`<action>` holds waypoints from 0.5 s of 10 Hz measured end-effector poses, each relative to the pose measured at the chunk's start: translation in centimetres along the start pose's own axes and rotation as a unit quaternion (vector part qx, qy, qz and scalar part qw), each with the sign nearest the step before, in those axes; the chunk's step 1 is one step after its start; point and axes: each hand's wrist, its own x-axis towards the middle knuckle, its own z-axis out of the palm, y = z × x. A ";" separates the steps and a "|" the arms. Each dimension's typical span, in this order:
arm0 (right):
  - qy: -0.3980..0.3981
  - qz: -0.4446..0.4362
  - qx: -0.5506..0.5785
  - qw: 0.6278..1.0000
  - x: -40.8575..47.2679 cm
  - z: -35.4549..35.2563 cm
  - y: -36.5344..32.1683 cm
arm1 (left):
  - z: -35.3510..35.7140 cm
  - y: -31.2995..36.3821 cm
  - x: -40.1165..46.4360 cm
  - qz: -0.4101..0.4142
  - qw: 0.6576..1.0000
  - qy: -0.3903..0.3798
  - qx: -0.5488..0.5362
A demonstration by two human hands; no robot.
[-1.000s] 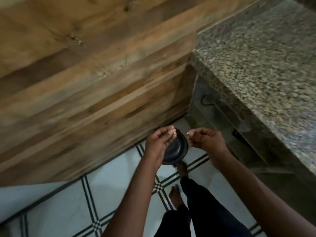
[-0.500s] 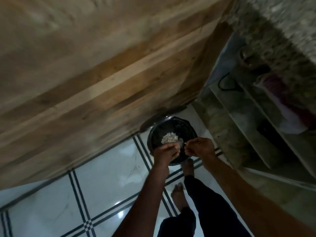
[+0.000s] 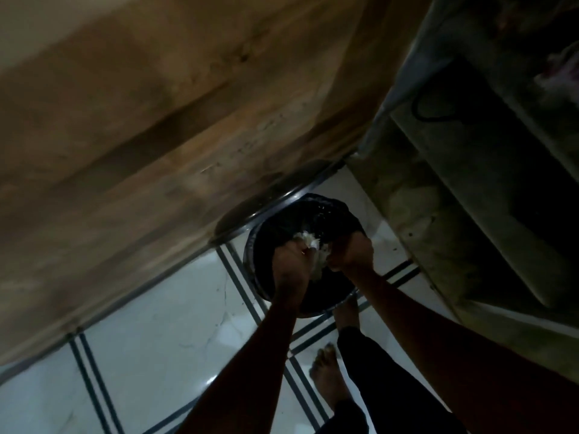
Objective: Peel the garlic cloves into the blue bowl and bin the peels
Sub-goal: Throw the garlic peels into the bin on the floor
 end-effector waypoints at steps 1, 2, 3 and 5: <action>0.010 -0.009 0.020 1.000 -4.4 -3.6 -2.8 | -1.8 1.8 -1.3 0.016 0.998 -0.012 0.054; 0.016 -0.034 0.038 0.999 -9.1 -7.4 -4.7 | -7.6 7.5 -4.6 0.040 0.999 -0.012 0.007; 0.052 -0.053 0.115 0.991 -14.5 -12.9 -6.1 | -14.1 13.8 -9.5 0.039 0.996 -0.046 -0.065; 0.113 -0.136 0.210 0.962 -29.3 -27.7 -9.4 | -23.7 26.7 -19.9 0.073 0.963 -0.057 -0.252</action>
